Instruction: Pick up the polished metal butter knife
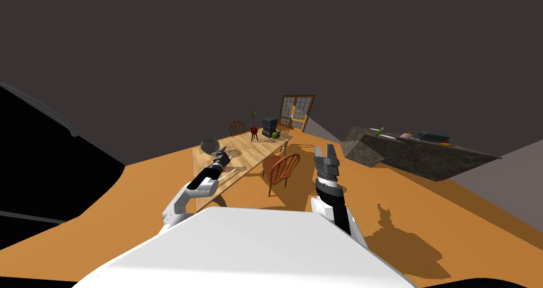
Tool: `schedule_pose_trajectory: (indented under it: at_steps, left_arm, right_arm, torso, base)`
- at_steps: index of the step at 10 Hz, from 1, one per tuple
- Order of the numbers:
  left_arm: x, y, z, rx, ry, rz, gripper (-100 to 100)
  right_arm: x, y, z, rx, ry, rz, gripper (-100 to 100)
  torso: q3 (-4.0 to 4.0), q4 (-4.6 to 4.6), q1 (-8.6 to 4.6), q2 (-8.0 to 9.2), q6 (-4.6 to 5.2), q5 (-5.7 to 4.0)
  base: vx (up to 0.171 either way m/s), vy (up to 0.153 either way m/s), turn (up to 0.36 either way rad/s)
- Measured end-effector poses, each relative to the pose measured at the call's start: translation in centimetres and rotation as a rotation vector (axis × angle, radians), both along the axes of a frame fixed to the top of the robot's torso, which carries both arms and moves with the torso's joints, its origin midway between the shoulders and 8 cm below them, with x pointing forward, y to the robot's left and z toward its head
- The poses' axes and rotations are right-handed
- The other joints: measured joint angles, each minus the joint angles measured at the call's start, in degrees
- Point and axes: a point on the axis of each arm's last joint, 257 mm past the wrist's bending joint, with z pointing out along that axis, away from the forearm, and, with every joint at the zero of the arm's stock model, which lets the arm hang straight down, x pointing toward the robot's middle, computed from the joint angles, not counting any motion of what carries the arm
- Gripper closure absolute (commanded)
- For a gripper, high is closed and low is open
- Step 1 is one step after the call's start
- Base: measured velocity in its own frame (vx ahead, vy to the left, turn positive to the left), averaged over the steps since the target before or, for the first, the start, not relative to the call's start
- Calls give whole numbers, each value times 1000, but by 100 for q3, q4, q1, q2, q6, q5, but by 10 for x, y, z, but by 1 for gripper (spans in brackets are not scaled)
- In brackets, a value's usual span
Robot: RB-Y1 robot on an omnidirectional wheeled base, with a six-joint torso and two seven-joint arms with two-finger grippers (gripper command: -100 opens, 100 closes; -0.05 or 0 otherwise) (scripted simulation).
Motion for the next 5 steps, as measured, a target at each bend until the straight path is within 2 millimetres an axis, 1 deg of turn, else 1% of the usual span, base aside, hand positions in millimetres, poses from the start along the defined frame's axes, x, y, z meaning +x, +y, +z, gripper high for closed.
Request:
schedule_pose_trajectory:
  at_steps: [2, 5]
  left_arm:
    - [6, 5, -23, -48, 71, 10, -100]
    - [7, 10, -65, -126, 181, 28, -100]
  right_arm:
    - [0, 0, 0, 0, 0, 0, 0]
    - [0, 0, 0, 0, 0, 0, 0]
  torso:
    - [0, 0, -1, 0, 0, 0]
    - [0, 0, -1, -1, 1, 0]
  base:
    - [24, 12, -37]
    - [23, 11, -32]
